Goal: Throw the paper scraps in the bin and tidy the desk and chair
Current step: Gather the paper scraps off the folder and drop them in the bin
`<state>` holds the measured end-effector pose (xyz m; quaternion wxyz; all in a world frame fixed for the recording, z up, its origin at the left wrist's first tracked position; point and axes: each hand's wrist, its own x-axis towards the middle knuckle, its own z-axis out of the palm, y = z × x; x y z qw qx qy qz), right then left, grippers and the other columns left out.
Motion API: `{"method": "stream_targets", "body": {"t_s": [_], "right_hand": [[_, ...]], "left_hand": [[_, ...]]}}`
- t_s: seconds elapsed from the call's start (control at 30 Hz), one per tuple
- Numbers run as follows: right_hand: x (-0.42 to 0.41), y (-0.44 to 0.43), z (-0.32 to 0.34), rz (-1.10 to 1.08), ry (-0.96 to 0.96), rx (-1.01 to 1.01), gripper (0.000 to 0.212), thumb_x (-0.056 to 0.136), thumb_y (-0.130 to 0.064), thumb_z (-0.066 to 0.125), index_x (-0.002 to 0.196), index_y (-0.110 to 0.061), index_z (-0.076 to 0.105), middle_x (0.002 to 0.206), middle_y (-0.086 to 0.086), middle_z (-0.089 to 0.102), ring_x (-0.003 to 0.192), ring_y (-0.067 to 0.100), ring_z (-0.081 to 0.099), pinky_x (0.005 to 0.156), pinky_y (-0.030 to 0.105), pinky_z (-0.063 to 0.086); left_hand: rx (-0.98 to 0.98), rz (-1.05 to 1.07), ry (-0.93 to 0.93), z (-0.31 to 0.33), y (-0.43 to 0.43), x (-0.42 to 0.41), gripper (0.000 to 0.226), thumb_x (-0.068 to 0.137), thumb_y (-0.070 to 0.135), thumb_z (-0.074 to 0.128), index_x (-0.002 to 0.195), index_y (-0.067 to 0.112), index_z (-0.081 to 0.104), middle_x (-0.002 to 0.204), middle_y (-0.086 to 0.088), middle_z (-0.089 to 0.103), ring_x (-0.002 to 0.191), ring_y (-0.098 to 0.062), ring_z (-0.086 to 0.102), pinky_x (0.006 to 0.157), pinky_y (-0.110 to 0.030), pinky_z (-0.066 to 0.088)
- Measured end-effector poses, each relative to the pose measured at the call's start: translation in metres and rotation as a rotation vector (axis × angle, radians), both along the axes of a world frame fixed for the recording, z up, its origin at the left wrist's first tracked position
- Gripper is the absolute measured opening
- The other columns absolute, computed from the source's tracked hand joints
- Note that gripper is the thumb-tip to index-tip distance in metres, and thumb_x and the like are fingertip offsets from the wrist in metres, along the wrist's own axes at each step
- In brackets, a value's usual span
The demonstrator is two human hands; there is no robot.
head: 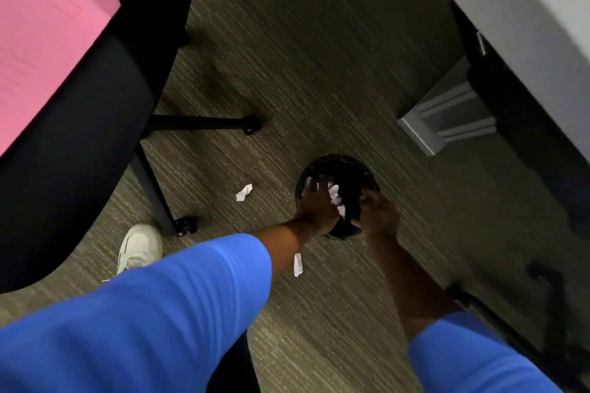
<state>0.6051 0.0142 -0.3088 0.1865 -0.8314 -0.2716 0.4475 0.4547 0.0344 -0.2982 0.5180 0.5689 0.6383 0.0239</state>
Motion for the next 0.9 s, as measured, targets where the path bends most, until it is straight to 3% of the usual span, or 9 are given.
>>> {"method": "stream_targets", "body": {"t_s": [0.07,0.2,0.27,0.33,0.4,0.53,0.63,0.73,0.9], "right_hand": [[0.016,-0.008,-0.027,0.070,-0.076,0.021,0.029,0.085,-0.031,0.058,0.107,-0.046,0.071,0.113,0.002,0.073,0.113,0.033,0.072,0.097,0.055,0.060],[0.021,-0.026,-0.058,0.156,-0.225,0.103,0.039,0.077,-0.047,0.050,0.112,-0.048,0.067,0.120,0.005,0.076,0.107,0.034,0.074,0.087,0.058,0.062],[-0.008,-0.025,-0.031,0.169,-0.248,0.119,0.034,0.080,-0.041,0.059,0.111,-0.042,0.072,0.117,0.008,0.077,0.103,0.037,0.074,0.086,0.059,0.061],[-0.044,-0.018,0.008,0.184,-0.262,0.143,0.030,0.085,-0.016,0.069,0.113,-0.022,0.078,0.112,0.014,0.078,0.100,0.038,0.074,0.088,0.055,0.060],[-0.080,-0.008,0.044,0.194,-0.242,0.185,0.035,0.083,-0.013,0.066,0.117,-0.009,0.076,0.110,0.017,0.078,0.099,0.039,0.074,0.089,0.055,0.059],[-0.136,0.010,0.089,0.198,-0.198,0.222,0.050,0.081,-0.040,0.058,0.118,-0.012,0.075,0.112,0.014,0.078,0.103,0.037,0.072,0.095,0.050,0.057],[-0.180,0.029,0.127,0.192,-0.188,0.175,0.029,0.090,-0.015,0.068,0.117,-0.021,0.075,0.113,0.009,0.078,0.108,0.031,0.072,0.096,0.037,0.052],[-0.217,0.046,0.154,0.232,-0.133,0.231,0.039,0.088,-0.010,0.066,0.116,-0.037,0.069,0.111,0.002,0.078,0.104,0.027,0.074,0.095,0.043,0.057],[-0.284,0.076,0.208,0.365,-0.161,0.425,0.036,0.092,-0.008,0.072,0.124,-0.025,0.071,0.103,-0.003,0.077,0.088,0.022,0.072,0.086,0.041,0.059]], "left_hand": [[-0.022,-0.044,0.005,-0.004,0.000,-0.007,0.063,0.102,0.014,0.057,0.159,0.000,0.035,0.162,-0.020,0.047,0.153,-0.037,0.040,0.122,-0.037,0.028],[-0.032,0.065,-0.005,0.009,-0.007,-0.027,0.062,0.094,0.038,0.050,0.151,0.014,0.056,0.146,-0.016,0.064,0.135,-0.038,0.060,0.107,-0.042,0.049],[-0.077,0.009,0.018,0.023,-0.008,-0.042,0.074,0.083,0.043,0.042,0.149,0.014,0.057,0.136,-0.016,0.070,0.125,-0.041,0.066,0.100,-0.044,0.053],[-0.075,-0.035,0.042,0.039,-0.007,-0.060,0.062,0.092,0.041,0.046,0.145,0.014,0.062,0.130,-0.017,0.073,0.121,-0.043,0.068,0.098,-0.045,0.055],[-0.029,-0.006,0.047,0.059,-0.006,-0.082,0.050,0.095,0.039,0.048,0.129,0.011,0.072,0.125,-0.019,0.075,0.117,-0.042,0.070,0.097,-0.045,0.057],[-0.001,0.133,0.042,0.114,0.003,-0.131,0.034,0.088,0.025,0.055,0.107,0.006,0.076,0.114,-0.021,0.077,0.110,-0.042,0.072,0.093,-0.043,0.058],[0.037,0.201,0.136,0.152,0.008,-0.171,0.024,0.094,0.025,0.061,0.108,0.011,0.074,0.113,-0.017,0.077,0.109,-0.041,0.071,0.090,-0.044,0.060],[0.111,0.284,0.141,0.182,0.007,-0.214,0.015,0.095,0.032,0.062,0.099,0.022,0.071,0.102,-0.006,0.079,0.101,-0.034,0.074,0.082,-0.042,0.060],[0.217,0.395,0.181,0.231,0.012,-0.289,0.015,0.096,0.038,0.065,0.094,0.025,0.071,0.089,0.005,0.078,0.089,-0.025,0.074,0.076,-0.042,0.060]]}}
